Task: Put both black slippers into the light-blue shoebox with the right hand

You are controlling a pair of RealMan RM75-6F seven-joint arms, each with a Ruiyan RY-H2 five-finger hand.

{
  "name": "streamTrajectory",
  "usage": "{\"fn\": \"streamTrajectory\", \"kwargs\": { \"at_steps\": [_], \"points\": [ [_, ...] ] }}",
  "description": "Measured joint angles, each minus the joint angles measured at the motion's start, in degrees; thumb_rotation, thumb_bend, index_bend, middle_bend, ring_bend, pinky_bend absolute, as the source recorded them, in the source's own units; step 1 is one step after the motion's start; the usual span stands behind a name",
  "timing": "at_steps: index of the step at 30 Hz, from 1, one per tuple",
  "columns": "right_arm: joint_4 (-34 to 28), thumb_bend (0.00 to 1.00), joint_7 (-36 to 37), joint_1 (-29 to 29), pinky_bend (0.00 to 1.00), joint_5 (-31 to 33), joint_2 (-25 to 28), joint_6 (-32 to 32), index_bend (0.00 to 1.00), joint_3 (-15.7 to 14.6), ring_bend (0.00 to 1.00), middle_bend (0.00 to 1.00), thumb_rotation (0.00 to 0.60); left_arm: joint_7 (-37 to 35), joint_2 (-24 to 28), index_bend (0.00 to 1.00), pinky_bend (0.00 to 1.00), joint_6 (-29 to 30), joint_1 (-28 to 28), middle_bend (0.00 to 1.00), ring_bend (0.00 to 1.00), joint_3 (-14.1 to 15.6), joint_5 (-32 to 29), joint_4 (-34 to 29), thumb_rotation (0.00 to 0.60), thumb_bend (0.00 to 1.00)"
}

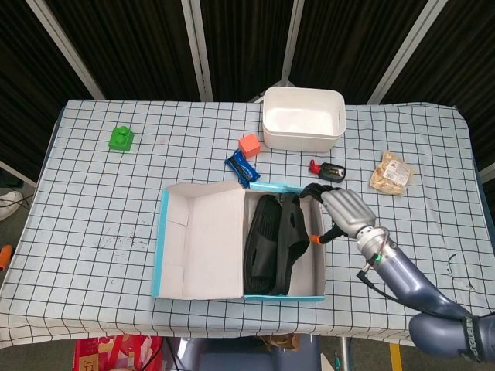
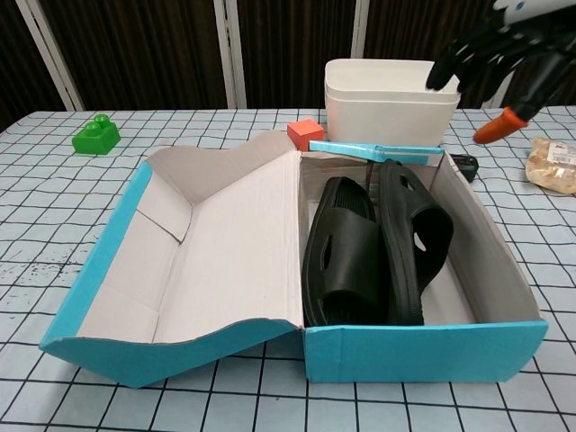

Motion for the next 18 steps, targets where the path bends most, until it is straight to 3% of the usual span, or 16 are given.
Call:
{"fn": "streamTrajectory", "kwargs": {
  "at_steps": [4,10,13,18],
  "points": [
    [-4.4,0.19,-4.5,-9.4,0.26,-9.4,1.6,15.0,0.30,-2.5,0.23,0.25,0.600,-0.1,0.2,0.10,0.02,0.0,0.0,0.03,0.00,0.4,0.7,-0.4,0.600,0.44],
    [-5.5,0.20,-12.8,-24.8,0.24,-25.0,2.6,31.6,0.30,-8.0,0.21,0.25,0.600,-0.2,0.7,0.09,0.02,0.4,0.3,0.03,0.00,1.3,2.2,-1.1,0.600,0.44],
    [-3.4,0.20,-16.1,-31.7,0.19,-29.2,2.0,37.0,0.29,-10.5,0.17,0.22,0.600,-0.5,1.0,0.09,0.02,0.7,0.5,0.04,0.00,1.4,2.2,-1.4,0.600,0.44],
    [1.3,0.20,-19.2,-39.2,0.12,-31.3,0.7,40.8,0.23,-12.9,0.12,0.16,0.600,-0.3,1.5,0.09,0.02,0.7,0.9,0.04,0.00,1.4,1.6,-2.0,0.600,0.44]
  ]
}}
